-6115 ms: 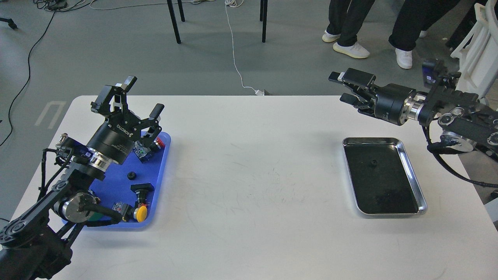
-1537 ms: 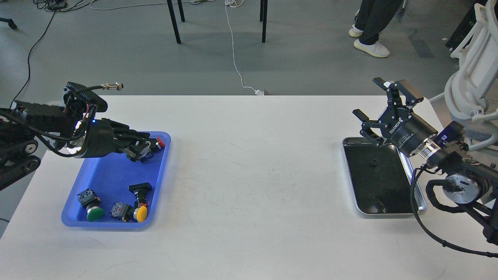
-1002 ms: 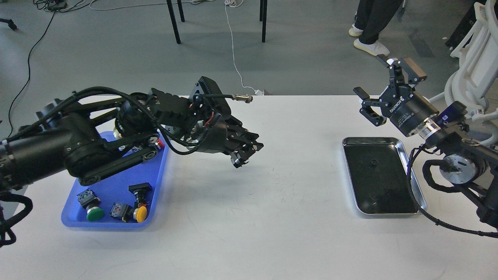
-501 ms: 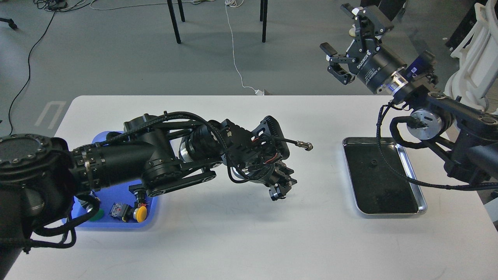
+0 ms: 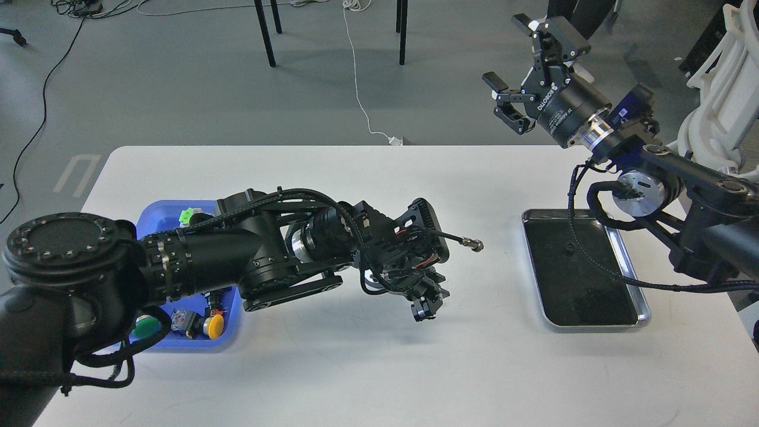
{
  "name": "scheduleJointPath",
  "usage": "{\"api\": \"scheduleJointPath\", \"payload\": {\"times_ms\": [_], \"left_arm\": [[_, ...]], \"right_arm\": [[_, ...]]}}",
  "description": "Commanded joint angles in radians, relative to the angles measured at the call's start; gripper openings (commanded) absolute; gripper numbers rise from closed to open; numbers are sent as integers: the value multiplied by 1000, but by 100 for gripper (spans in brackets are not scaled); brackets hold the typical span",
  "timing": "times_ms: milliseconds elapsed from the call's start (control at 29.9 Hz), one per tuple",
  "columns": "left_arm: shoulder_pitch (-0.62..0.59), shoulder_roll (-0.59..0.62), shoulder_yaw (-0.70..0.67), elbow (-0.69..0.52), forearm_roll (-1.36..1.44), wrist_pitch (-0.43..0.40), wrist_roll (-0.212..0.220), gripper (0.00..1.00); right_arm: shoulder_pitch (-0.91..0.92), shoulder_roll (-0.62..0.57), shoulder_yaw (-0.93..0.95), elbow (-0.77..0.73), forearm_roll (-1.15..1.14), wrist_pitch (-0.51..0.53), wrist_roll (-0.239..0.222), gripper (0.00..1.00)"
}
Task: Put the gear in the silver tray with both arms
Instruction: 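Lift the gear and carry it toward the table center with the left gripper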
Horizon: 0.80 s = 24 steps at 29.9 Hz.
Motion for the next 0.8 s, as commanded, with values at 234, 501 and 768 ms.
{"api": "scheduleJointPath", "payload": {"times_ms": [234, 501, 768], "left_arm": [[18, 0, 5, 1, 0, 0, 1, 19], [27, 0, 25, 19, 0, 0, 3, 20], [52, 0, 26, 33, 0, 0, 3, 24]], "right_arm": [[-2, -1, -20, -2, 0, -1, 0, 98], [-4, -3, -20, -2, 0, -1, 0, 98], [-4, -16, -20, 0, 0, 2, 0, 98]]}}
